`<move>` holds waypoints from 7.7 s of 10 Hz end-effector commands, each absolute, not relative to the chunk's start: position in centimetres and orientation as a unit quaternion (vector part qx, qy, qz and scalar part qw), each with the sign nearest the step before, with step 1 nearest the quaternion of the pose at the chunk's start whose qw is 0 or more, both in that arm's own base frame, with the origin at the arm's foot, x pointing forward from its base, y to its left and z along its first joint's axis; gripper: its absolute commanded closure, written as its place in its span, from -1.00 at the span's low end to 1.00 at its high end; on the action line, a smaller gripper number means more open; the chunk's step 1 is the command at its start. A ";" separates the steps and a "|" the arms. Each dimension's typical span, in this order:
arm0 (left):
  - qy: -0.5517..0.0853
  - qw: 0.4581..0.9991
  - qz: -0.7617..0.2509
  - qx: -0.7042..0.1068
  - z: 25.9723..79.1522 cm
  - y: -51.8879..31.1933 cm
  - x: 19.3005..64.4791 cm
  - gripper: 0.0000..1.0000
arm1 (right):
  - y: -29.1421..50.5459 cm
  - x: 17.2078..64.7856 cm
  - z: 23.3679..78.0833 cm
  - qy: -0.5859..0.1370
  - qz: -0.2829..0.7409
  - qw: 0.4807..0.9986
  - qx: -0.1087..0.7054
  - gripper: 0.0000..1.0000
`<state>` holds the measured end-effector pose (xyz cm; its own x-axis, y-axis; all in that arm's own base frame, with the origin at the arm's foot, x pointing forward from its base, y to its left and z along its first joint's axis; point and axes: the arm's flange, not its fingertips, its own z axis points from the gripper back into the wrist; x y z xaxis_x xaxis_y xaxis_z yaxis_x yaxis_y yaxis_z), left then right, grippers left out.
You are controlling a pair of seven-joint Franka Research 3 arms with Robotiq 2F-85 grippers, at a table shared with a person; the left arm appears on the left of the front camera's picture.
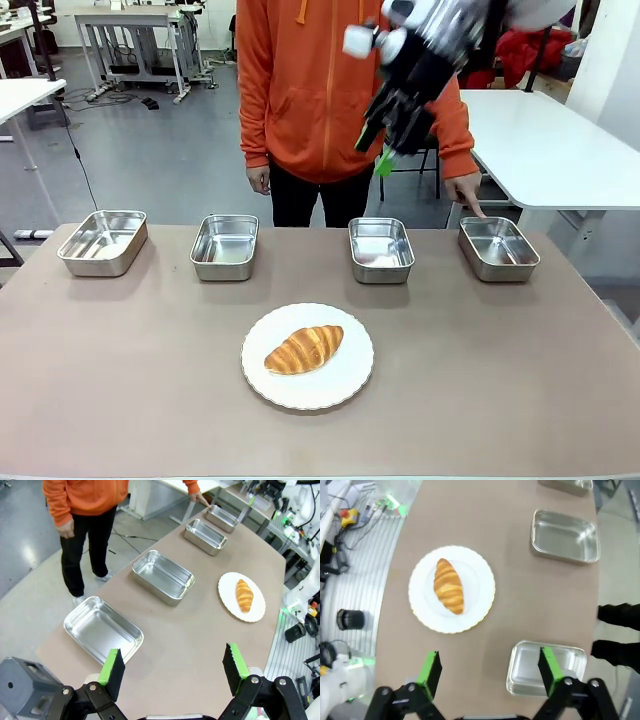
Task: Place the bread in the container.
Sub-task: Place the Butter Roll into the Airtight Container indicated by the human.
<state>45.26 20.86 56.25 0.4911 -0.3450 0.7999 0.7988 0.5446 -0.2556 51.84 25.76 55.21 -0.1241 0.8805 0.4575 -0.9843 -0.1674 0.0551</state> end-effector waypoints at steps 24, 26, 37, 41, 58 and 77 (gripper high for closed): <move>-0.362 0.799 -0.360 -0.318 56.5 20.8 45.1 -1.00 | 38.9 37.6 36.8 -0.047 0.794 0.605 0.042 -1.00; -0.362 0.799 -0.360 -0.318 56.5 20.8 45.1 -1.00 | 38.6 36.8 35.8 -0.046 0.793 0.607 0.025 -1.00; -0.362 0.799 -0.360 -0.318 56.5 20.8 45.1 -1.00 | 40.6 36.6 31.7 -0.044 0.805 0.592 -0.004 -1.00; -0.362 0.799 -0.360 -0.318 56.5 20.8 45.1 -1.00 | 41.1 36.4 30.4 -0.030 0.809 0.587 -0.003 -1.00; -0.362 0.799 -0.360 -0.318 56.5 20.8 45.1 -1.00 | 38.5 38.2 43.7 -0.093 0.666 0.736 -0.077 0.19; -0.362 0.799 -0.360 -0.318 56.5 20.8 45.1 -1.00 | 8.9 57.3 47.9 -0.101 0.062 0.993 -0.022 0.18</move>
<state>45.22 20.96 56.28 0.4914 -0.3442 0.8000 0.7977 0.5465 -0.2549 56.30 8.56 48.56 0.9648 0.2068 0.1626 -0.1961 0.9773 -0.0799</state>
